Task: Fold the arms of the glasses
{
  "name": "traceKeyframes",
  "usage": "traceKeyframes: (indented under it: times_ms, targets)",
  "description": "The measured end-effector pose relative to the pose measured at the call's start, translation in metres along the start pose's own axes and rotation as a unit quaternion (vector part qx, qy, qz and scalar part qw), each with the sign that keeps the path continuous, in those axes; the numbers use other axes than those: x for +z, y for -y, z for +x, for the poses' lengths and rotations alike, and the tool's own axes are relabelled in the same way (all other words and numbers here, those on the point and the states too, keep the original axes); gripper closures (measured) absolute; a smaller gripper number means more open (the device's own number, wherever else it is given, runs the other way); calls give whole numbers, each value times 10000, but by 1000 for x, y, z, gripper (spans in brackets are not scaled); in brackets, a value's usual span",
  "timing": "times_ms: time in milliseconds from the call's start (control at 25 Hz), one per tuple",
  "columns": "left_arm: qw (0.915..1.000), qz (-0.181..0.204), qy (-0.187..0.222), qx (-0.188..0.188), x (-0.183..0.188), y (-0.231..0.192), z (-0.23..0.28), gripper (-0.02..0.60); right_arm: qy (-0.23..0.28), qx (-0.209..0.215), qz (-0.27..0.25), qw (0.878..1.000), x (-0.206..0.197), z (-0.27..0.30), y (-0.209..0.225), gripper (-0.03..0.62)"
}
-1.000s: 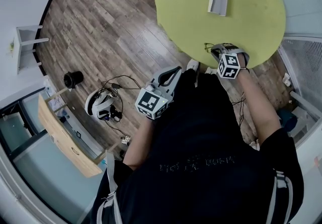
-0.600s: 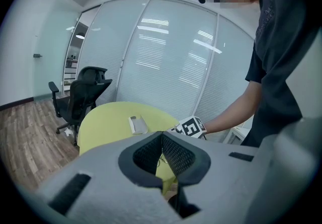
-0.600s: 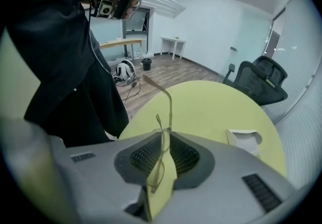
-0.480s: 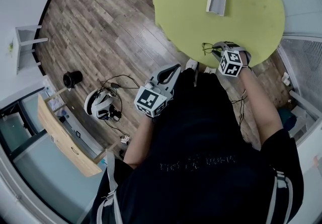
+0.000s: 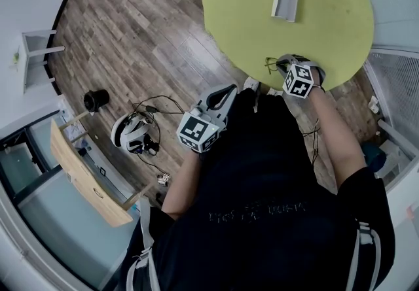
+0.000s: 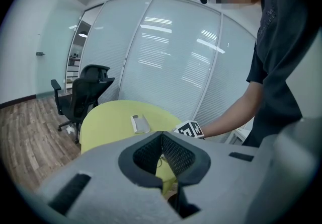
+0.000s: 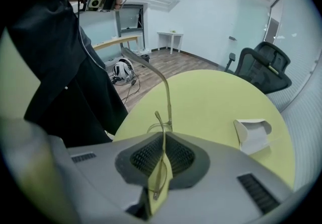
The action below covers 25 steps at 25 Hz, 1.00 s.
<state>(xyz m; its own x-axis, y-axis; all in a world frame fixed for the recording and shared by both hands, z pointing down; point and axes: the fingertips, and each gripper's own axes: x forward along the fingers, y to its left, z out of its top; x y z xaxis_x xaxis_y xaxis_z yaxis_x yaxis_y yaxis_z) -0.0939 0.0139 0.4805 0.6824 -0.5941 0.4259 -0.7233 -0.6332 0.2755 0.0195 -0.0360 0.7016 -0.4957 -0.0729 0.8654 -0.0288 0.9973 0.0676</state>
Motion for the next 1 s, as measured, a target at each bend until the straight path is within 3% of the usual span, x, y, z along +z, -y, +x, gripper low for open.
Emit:
traceKeyframes:
  times_ms: [760, 1000]
  targets:
    - [9999, -108, -58, -116, 0, -8, 4, 563, -349, 131, 170, 9992, -7, 23, -1, 560]
    - [9998, -52, -41, -189, 3, -8, 6, 563, -111, 392, 738, 9964, 4, 12, -7, 559]
